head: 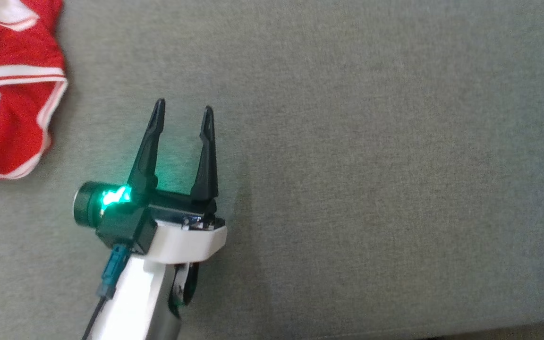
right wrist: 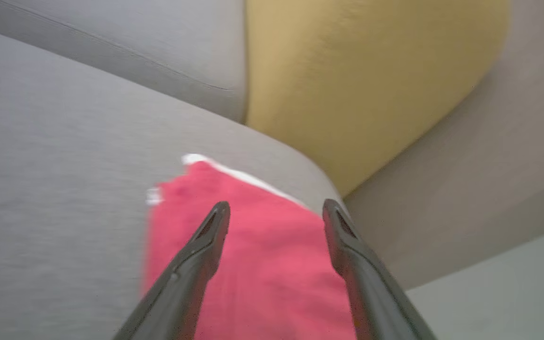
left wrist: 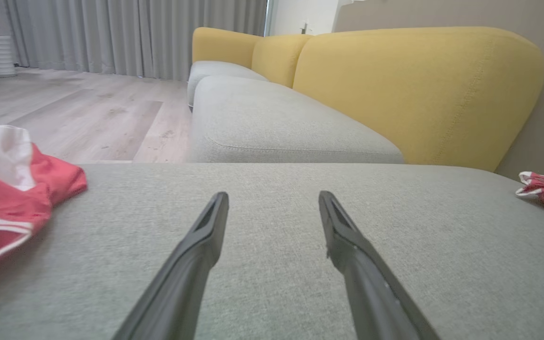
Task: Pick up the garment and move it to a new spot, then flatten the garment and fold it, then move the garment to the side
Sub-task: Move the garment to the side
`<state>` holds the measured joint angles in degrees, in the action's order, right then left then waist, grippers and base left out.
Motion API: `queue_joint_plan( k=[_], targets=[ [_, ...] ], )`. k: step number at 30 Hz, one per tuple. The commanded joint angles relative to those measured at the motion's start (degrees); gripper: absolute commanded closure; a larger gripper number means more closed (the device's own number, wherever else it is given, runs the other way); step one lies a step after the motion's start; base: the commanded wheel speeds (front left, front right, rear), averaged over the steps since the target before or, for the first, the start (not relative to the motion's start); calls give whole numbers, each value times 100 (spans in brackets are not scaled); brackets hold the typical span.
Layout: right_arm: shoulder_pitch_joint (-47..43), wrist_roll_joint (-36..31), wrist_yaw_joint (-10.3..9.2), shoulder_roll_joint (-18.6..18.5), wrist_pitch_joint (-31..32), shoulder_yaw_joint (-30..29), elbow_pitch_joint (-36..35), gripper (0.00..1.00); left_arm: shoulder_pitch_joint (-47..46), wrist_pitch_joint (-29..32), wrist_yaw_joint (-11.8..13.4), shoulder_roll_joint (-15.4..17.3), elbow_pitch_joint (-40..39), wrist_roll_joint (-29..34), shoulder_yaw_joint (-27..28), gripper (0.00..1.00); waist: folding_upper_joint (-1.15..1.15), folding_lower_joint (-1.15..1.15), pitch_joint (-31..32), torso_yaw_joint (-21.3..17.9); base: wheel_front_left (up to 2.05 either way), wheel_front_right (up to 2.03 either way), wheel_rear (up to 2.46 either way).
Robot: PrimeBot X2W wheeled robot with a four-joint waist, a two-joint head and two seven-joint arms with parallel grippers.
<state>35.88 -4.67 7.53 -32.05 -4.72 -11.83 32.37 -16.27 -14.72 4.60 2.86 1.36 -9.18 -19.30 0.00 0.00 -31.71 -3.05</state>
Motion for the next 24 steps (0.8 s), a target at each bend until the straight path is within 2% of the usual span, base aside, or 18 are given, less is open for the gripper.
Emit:
queue_joint_plan(
  k=[1,6,7,11,16,24],
  targets=[
    [-460,-1,-4,261,-194,248,-198,0,190,-28,68,2,-118,-104,117,0,0,0,460,224,0,0,0],
    [-895,152,-4,1250,-746,939,17,0,488,-28,160,2,41,-268,178,0,0,0,1153,422,0,0,0],
    [-1032,296,-4,1622,-899,1235,215,0,624,-28,191,2,120,-274,247,0,0,0,1428,476,0,0,0],
    [-1342,677,-4,2226,-1019,1684,405,0,927,-28,218,2,260,-248,415,0,0,0,1966,529,0,0,0],
    [-1864,1090,-4,2541,-1025,1904,-222,0,1271,-28,221,2,318,-242,585,0,0,0,2476,562,0,0,0],
    [-3169,1331,-4,2807,-1027,1686,-1614,0,2019,-28,194,2,197,-151,911,0,0,0,3170,539,0,0,0]
  ],
)
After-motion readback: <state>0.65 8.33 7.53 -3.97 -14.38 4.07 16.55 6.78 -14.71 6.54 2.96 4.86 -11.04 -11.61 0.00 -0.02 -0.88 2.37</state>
